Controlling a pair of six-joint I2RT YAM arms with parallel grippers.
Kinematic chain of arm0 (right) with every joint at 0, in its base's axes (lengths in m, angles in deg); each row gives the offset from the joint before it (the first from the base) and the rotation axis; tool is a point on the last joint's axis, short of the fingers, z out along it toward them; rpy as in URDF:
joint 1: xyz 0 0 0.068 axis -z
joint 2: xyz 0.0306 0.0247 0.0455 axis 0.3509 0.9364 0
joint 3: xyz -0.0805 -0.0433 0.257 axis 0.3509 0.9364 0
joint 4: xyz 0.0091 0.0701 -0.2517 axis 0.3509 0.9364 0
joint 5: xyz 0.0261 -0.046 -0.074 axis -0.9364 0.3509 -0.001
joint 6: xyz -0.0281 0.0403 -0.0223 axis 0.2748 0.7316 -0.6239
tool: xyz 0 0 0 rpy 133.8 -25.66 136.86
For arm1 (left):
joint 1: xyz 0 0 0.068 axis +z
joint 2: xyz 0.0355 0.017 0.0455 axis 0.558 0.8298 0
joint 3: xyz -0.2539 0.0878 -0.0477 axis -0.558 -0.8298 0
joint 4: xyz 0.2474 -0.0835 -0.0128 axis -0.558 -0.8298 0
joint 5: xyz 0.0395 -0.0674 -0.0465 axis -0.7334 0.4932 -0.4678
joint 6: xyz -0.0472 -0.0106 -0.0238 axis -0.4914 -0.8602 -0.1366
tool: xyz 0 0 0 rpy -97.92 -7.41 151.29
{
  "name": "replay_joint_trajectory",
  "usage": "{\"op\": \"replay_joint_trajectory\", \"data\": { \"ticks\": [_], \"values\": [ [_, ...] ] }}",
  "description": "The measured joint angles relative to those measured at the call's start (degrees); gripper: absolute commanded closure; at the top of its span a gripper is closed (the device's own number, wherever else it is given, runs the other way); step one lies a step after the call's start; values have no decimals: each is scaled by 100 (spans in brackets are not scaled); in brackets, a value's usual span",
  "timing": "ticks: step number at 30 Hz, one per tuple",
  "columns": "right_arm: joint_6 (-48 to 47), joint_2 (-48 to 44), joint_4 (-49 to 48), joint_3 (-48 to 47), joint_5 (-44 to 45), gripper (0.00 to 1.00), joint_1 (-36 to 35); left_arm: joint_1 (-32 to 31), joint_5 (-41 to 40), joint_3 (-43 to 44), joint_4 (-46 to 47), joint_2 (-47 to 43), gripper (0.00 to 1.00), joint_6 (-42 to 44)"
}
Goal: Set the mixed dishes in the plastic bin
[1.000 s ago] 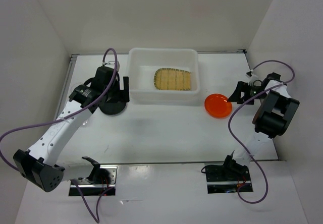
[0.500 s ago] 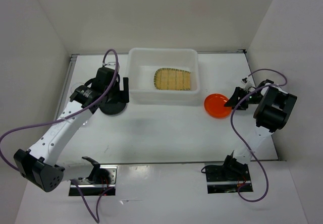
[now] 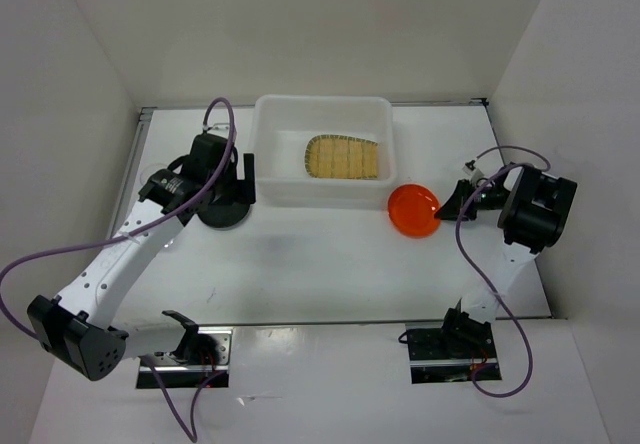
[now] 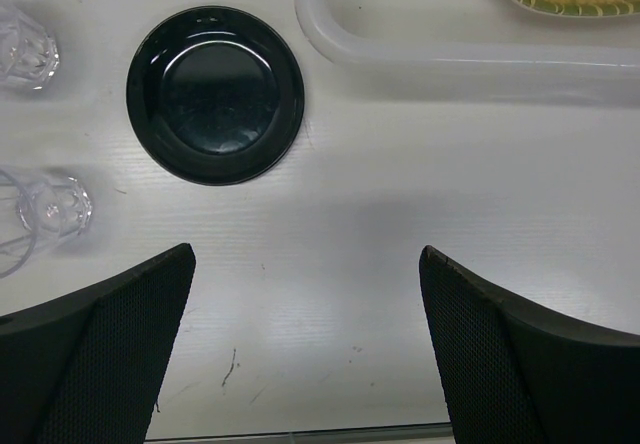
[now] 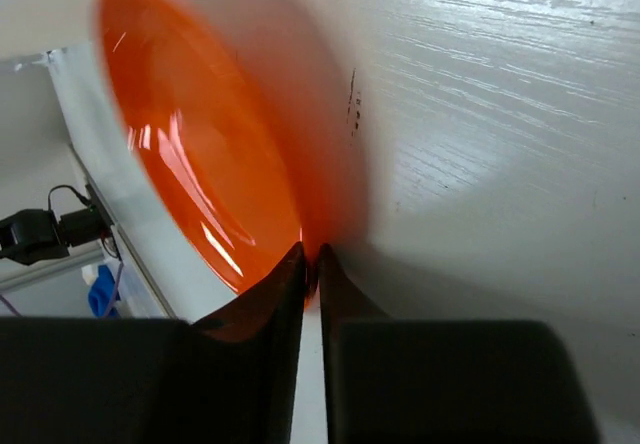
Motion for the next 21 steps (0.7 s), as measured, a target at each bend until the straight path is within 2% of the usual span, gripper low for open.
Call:
{"op": "replay_joint_trajectory", "data": {
  "ticks": [1, 3, 11, 16, 21],
  "values": [
    [39, 20, -2, 0, 4, 96, 0, 0, -9, -4, 0, 0, 1, -2],
    [105, 33, 4, 0, 9, 100, 2, 0, -26, -24, 0, 0, 1, -2],
    [0, -20, 229, 2, 122, 100, 210, 0, -31, -146, 13, -7, 1, -4],
    [-741, -273, 981, 0, 509, 100, 715, 0, -101, -214, 11, -7, 1, -4],
    [-1410, -1032, 1888, -13, 706, 100, 1008, 0, -229, -232, 50, -9, 1, -4]
  ]
}}
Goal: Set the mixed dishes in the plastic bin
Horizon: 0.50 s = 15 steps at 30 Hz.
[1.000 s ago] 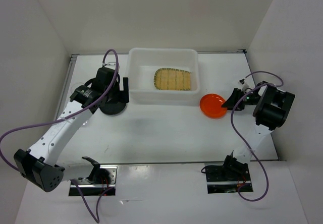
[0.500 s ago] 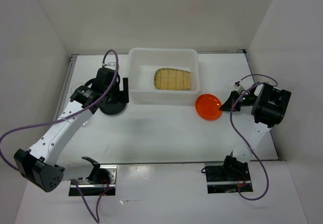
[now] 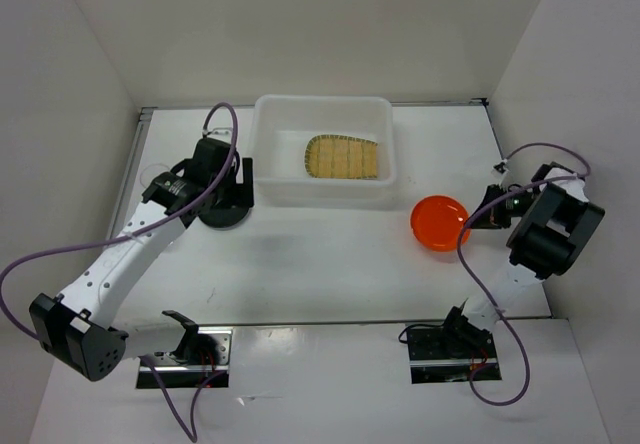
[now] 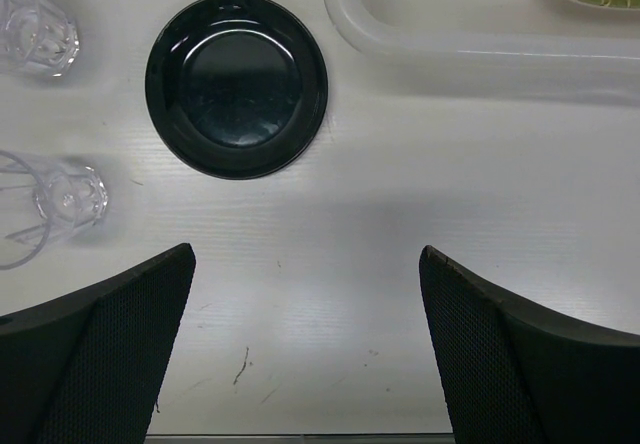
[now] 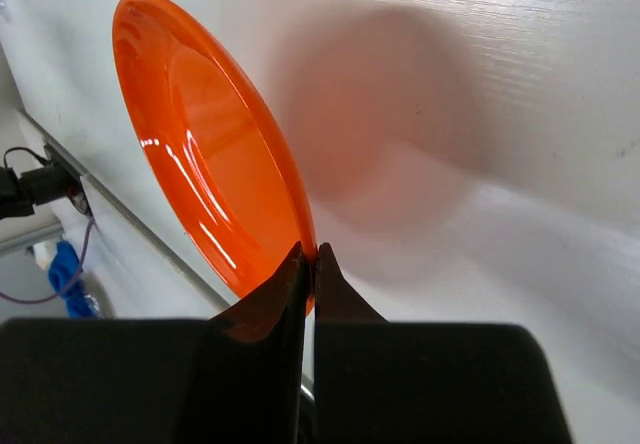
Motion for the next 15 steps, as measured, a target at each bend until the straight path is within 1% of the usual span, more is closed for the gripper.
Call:
{"op": "replay_joint_trajectory", "data": {
  "ticks": [4, 10, 13, 15],
  "values": [
    [-186, -507, 568, -398, -7, 100, 114, 0, -59, -31, 13, -4, 1, 0],
    [-52, -575, 820, -1217, -247, 100, 61, 0, -105, -72, 52, -37, 1, 0],
    [177, -533, 898, -1980, -420, 100, -118, 0, -149, -74, 59, -76, 1, 0],
    [319, -501, 883, -2623, -538, 100, -382, 0, -173, -74, 59, -116, 1, 0]
  ]
}}
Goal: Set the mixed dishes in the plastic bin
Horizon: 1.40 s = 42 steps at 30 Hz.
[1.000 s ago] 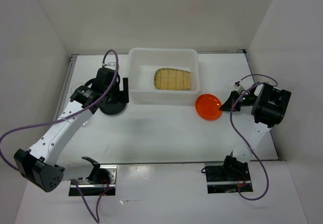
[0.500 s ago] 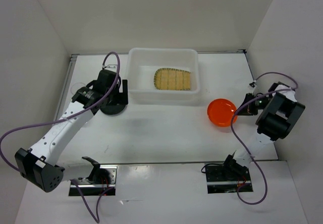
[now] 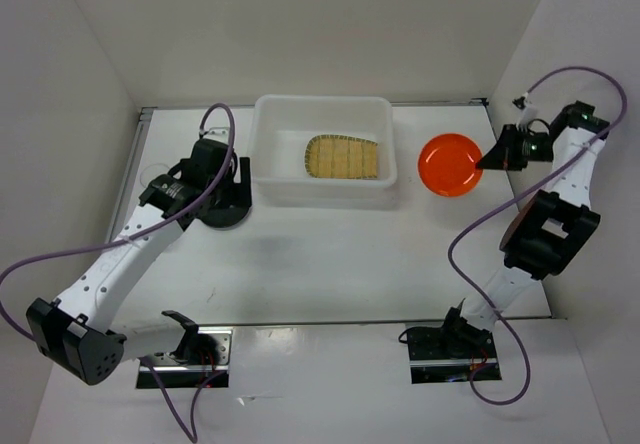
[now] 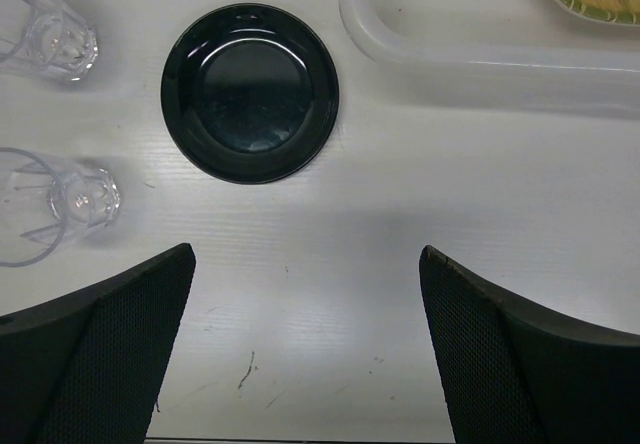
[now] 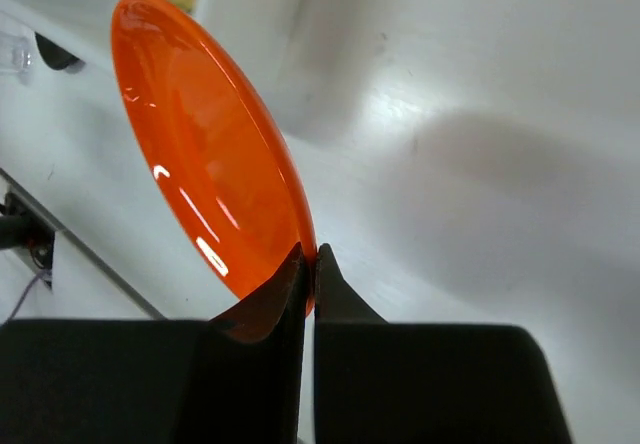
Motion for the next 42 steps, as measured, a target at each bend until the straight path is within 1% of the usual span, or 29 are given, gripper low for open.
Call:
{"op": "replay_joint_trajectory", "data": {
  "ticks": [4, 9, 16, 22, 28, 33, 37, 42],
  "values": [
    [122, 111, 2, -898, -92, 100, -817, 0, -31, 0, 0, -31, 1, 0],
    [205, 743, 31, -1996, -11, 100, -1759, 0, -28, 0, 2, -31, 1, 0],
    [612, 1416, -131, -3289, 470, 100, -2430, 0, -31, 0, 0, -17, 1, -11],
    [1005, 2243, -573, -4599, 994, 100, -3069, 0, -33, 0, 2, 118, 1, -7],
    [1252, 3158, -883, -5171, 1558, 100, -3849, 11, -61, 0, 0, 188, 1, -7],
    [1410, 3954, -1032, -5735, 1969, 100, -4336, 11, -76, 0, -26, 289, 1, -2],
    [1451, 4223, -1056, -5829, 2124, 100, -4566, 11, -105, 2, -50, 363, 1, 0],
    [1449, 4513, -1121, -5932, 2286, 100, -4590, 11, -160, 9, -103, 459, 1, 0]
  ]
}}
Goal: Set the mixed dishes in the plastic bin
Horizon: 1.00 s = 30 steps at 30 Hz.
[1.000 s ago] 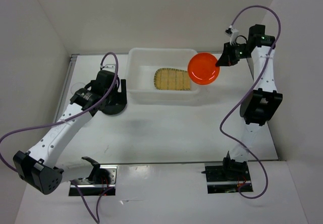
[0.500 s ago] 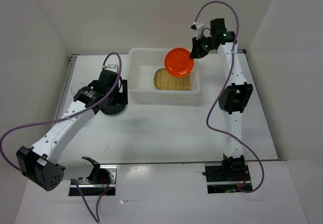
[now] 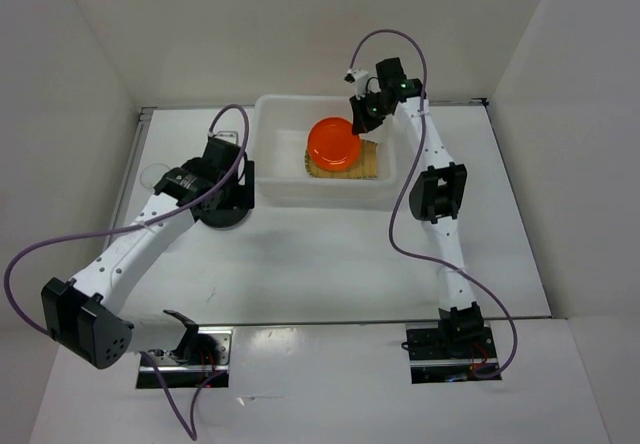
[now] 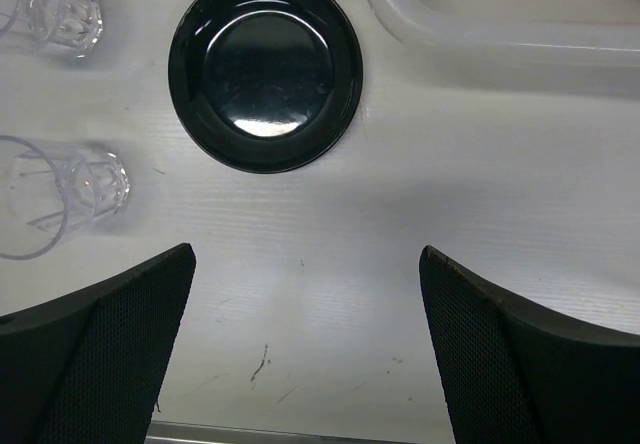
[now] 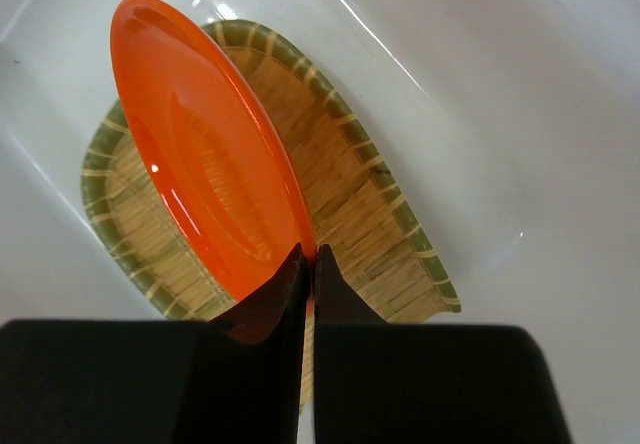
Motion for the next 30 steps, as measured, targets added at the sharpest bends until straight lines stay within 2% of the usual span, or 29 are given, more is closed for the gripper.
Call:
{"op": "replay_joint_trajectory", "data": {
  "ticks": [4, 6, 9, 11, 13, 14, 20, 27, 30],
  "values": [
    [7, 221, -4, 0, 168, 100, 20, 0, -22, 15, -13, 105, 1, 0],
    [57, 286, -44, -2, 190, 96, 42, 9, -24, 15, -20, 122, 1, 0],
    [129, 323, -52, -151, 284, 84, 48, 39, -39, 20, -17, 127, 1, 0],
    [146, 361, -83, -323, 378, 72, 42, 50, -57, 55, -28, 153, 1, 0],
    [140, 378, -111, -474, 474, 66, 39, 55, -76, 87, -13, 195, 1, 0],
    [144, 380, -114, -518, 505, 58, 39, 57, -85, 92, -9, 212, 1, 0],
    [164, 380, -70, -710, 645, 35, 39, 61, -201, 107, -2, 280, 1, 2],
    [306, 249, 260, -1464, 968, 18, 39, 404, -251, 146, 190, 308, 1, -22],
    [304, -232, 466, -1506, 1073, 16, 42, 706, -48, 149, 385, 321, 1, -125]
  ]
}}
